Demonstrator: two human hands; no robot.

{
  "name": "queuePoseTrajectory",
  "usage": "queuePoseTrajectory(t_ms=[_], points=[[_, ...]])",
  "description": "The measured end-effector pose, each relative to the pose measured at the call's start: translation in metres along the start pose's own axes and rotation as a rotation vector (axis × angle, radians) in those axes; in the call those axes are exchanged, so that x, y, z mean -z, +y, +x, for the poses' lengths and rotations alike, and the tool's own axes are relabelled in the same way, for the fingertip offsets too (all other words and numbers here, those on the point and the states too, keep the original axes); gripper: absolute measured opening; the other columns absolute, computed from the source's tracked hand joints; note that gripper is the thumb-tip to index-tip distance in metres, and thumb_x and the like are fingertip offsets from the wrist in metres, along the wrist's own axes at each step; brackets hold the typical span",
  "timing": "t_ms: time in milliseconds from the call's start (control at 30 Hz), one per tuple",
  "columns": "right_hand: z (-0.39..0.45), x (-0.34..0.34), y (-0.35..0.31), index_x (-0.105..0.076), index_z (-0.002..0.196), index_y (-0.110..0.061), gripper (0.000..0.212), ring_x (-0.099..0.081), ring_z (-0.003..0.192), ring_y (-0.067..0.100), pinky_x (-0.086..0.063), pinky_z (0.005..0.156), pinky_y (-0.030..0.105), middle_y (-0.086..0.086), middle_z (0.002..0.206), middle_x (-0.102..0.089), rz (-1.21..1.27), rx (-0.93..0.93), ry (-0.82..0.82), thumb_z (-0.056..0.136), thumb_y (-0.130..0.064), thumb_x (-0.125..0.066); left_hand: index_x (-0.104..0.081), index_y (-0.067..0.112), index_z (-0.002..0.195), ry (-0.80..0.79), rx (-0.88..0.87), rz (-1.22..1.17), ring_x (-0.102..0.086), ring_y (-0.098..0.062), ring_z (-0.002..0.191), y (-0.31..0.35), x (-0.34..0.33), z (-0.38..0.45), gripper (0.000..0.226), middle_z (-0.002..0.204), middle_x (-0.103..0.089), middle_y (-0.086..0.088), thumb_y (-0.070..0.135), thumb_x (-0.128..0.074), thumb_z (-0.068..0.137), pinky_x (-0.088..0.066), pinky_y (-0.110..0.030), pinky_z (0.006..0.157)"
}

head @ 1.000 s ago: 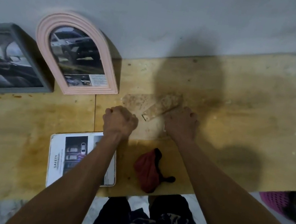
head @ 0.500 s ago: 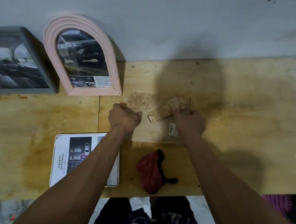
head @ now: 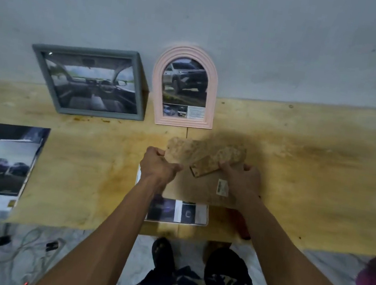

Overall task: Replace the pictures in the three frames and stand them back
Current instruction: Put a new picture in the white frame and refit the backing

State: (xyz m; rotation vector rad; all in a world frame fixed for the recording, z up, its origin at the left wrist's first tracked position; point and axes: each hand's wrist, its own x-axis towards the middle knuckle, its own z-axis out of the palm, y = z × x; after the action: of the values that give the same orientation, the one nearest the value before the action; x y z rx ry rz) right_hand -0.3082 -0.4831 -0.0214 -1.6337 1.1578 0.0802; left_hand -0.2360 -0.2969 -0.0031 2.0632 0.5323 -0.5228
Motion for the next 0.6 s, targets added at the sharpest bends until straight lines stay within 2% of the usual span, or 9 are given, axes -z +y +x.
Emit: queuePoseTrajectory(t_ms=[67, 133, 200, 233, 300, 367, 500, 600], points=[[-0.022, -0.016, 0.012, -0.044, 0.129, -0.014, 0.078, -0.053, 0.089, 0.017, -0.048, 0.072, 0.035, 0.001, 0.112, -0.054, 0.004, 0.012, -0.044, 0.071, -0.052, -0.080, -0.047, 0.019, 0.107, -0.027, 0.027, -0.028, -0.065, -0.025, 0.083, -0.024, 0.021, -0.002, 0.058, 0.102, -0.064, -0.008, 0.022, -0.090, 0.070, -0.049, -0.030, 0.055], [-0.042, -0.030, 0.027, -0.042, 0.129, -0.014, 0.087, -0.057, 0.093, 0.021, -0.053, 0.075, 0.040, 0.003, 0.117, -0.056, -0.006, 0.017, -0.058, 0.066, -0.058, -0.082, -0.047, 0.018, 0.108, -0.050, 0.042, -0.045, -0.065, -0.029, 0.083, -0.045, 0.036, -0.005, 0.057, 0.102, -0.062, -0.009, 0.020, -0.090, 0.070, -0.043, -0.028, 0.049], [-0.057, -0.040, 0.041, -0.035, 0.139, -0.014, 0.104, -0.059, 0.107, 0.029, -0.053, 0.087, 0.048, 0.007, 0.127, -0.055, -0.071, 0.051, -0.041, 0.061, -0.066, -0.080, -0.050, 0.014, 0.109, -0.058, 0.045, -0.031, -0.064, -0.030, 0.090, -0.063, 0.046, -0.008, 0.058, 0.105, -0.061, -0.008, 0.018, -0.091, 0.068, -0.045, -0.031, 0.056], [-0.064, -0.043, 0.048, -0.030, 0.143, -0.013, 0.111, -0.057, 0.115, 0.031, -0.050, 0.091, 0.046, 0.008, 0.133, -0.053, -0.108, 0.075, -0.035, 0.060, -0.067, -0.080, -0.052, 0.013, 0.110, -0.058, 0.050, -0.018, -0.062, -0.029, 0.092, -0.072, 0.050, -0.010, 0.058, 0.107, -0.061, -0.008, 0.017, -0.091, 0.067, -0.046, -0.032, 0.062], [-0.074, -0.046, 0.055, -0.027, 0.146, -0.013, 0.107, -0.054, 0.121, 0.030, -0.044, 0.091, 0.037, 0.006, 0.137, -0.052, -0.143, 0.136, -0.024, 0.065, -0.058, -0.082, -0.054, 0.011, 0.108, -0.061, 0.050, -0.002, -0.060, -0.026, 0.093, -0.087, 0.053, -0.012, 0.058, 0.109, -0.062, -0.008, 0.017, -0.092, 0.065, -0.048, -0.033, 0.070], [-0.080, -0.047, 0.061, -0.030, 0.145, -0.019, 0.098, -0.055, 0.119, 0.028, -0.043, 0.089, 0.034, 0.004, 0.137, -0.053, -0.150, 0.162, -0.021, 0.069, -0.049, -0.083, -0.055, 0.011, 0.105, -0.072, 0.045, 0.016, -0.060, -0.025, 0.093, -0.099, 0.053, -0.011, 0.057, 0.109, -0.063, -0.009, 0.020, -0.092, 0.063, -0.052, -0.035, 0.073], [-0.083, -0.052, 0.067, -0.033, 0.145, -0.026, 0.094, -0.054, 0.121, 0.029, -0.046, 0.098, 0.047, 0.004, 0.139, -0.052, -0.148, 0.159, -0.026, 0.069, -0.049, -0.082, -0.056, 0.011, 0.108, -0.095, -0.014, 0.095, -0.059, -0.023, 0.095, -0.113, 0.054, -0.006, 0.054, 0.105, -0.062, -0.005, 0.028, -0.089, 0.069, -0.042, -0.027, 0.058], [-0.075, -0.052, 0.067, -0.037, 0.144, -0.026, 0.093, -0.054, 0.121, 0.029, -0.046, 0.099, 0.051, 0.004, 0.137, -0.054, -0.114, 0.162, -0.011, 0.068, -0.053, -0.082, -0.059, 0.013, 0.106, -0.070, -0.078, 0.140, -0.061, -0.023, 0.096, -0.120, 0.055, 0.001, 0.037, 0.095, -0.062, 0.000, 0.034, -0.077, 0.082, -0.040, -0.028, 0.067]])
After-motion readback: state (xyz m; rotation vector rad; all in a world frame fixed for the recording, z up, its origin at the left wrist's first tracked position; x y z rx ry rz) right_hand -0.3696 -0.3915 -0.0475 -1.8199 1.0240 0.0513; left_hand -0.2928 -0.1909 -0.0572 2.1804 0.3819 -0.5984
